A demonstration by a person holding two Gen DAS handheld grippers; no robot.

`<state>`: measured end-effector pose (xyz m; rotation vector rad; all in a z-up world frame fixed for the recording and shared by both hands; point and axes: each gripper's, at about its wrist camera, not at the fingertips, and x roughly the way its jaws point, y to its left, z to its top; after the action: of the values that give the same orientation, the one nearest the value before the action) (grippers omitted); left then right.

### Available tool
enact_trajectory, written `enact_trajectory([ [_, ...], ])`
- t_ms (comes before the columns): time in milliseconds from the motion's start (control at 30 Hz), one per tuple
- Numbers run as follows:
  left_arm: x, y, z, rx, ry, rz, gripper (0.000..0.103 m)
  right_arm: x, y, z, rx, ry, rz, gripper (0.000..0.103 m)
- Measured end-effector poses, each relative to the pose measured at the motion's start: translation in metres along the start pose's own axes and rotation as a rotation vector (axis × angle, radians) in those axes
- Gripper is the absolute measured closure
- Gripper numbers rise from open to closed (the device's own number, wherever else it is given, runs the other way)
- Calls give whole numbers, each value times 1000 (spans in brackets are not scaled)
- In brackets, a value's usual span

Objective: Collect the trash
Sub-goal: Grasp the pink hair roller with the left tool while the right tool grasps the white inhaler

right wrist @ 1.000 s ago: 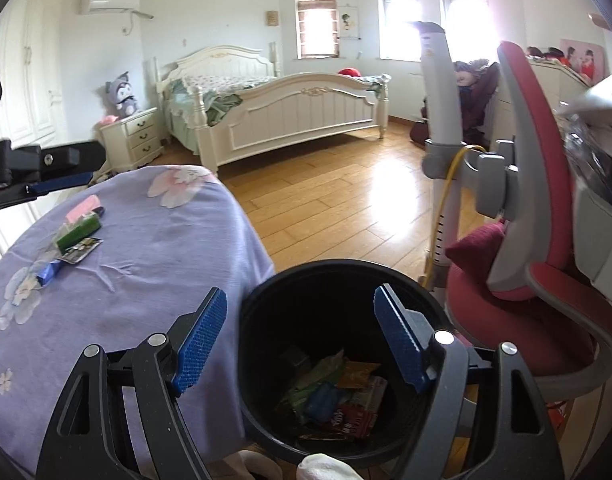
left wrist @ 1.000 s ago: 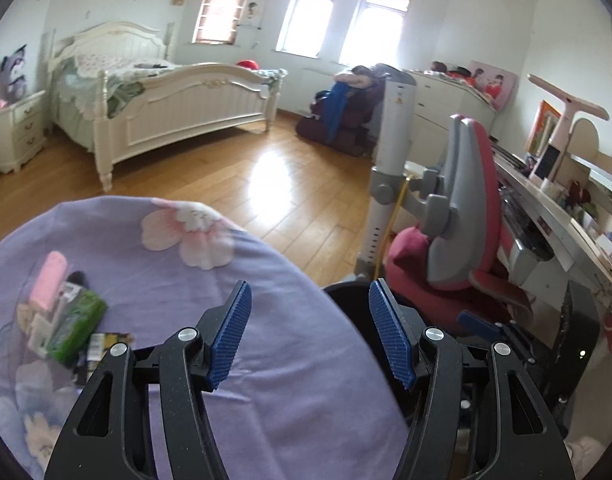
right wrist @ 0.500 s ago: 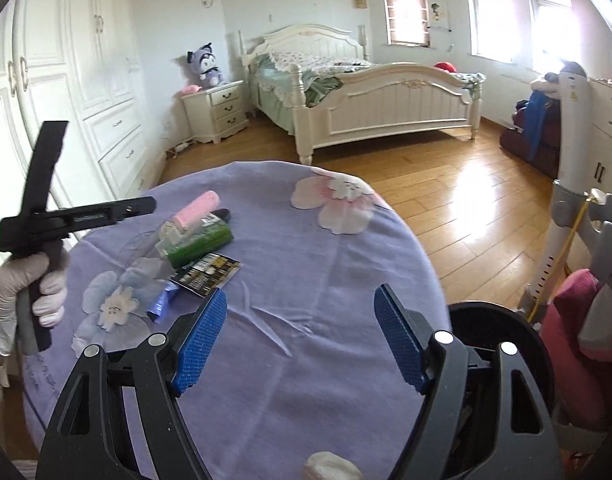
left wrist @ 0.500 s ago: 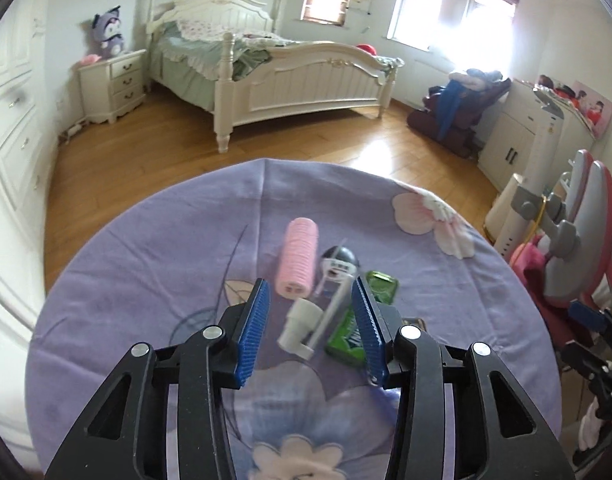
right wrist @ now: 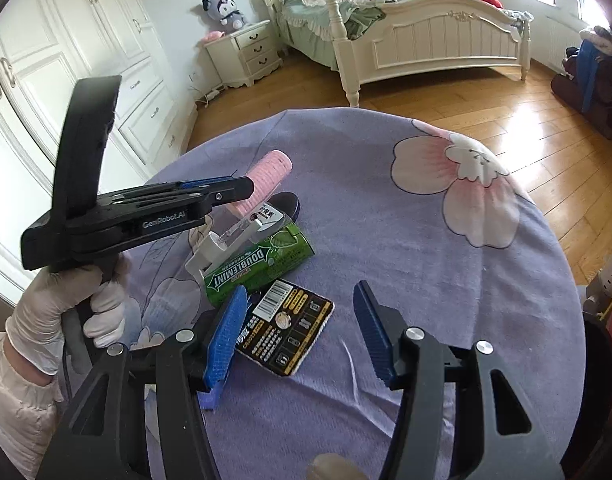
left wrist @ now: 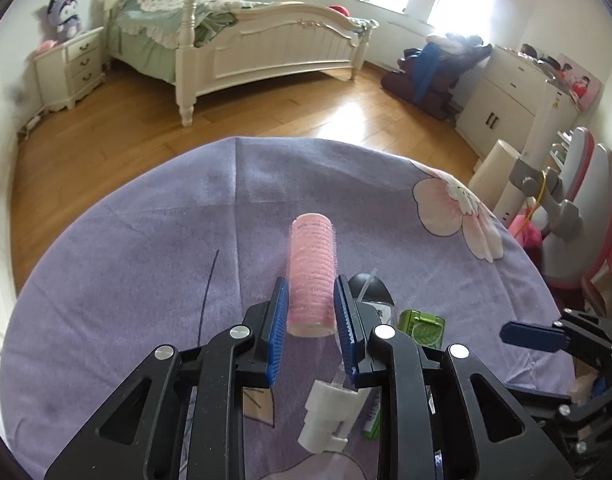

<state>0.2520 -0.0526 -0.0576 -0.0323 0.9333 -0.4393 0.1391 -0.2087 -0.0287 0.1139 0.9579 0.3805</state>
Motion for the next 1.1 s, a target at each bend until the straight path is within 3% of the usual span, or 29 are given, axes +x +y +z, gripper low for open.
enact_trajectory([
  [133,-8,-1,0,-4,-25,-51,78,24,4,11,24,55,29,47],
  [367,13,-12,12,80,17,45,78,43,16,21,-25,41,48,49],
  [467,20,-4,16,60,26,26,73,39,24,23,-81,32,16,56],
  [533,20,-2,15,60,18,19,73,34,28,23,-118,21,9,75],
  [600,19,-1,12,58,6,13,74,34,31,23,-119,36,57,81],
  [767,6,13,0,24,-15,46,74,26,29,16,-105,38,79,79],
  [867,-7,23,-9,7,-9,58,75,18,27,9,-82,60,133,67],
  [1033,-33,32,-36,-8,-10,88,75,14,42,2,-138,92,130,51],
  [1100,-44,35,-50,-9,-14,97,75,13,49,2,-159,84,110,51],
])
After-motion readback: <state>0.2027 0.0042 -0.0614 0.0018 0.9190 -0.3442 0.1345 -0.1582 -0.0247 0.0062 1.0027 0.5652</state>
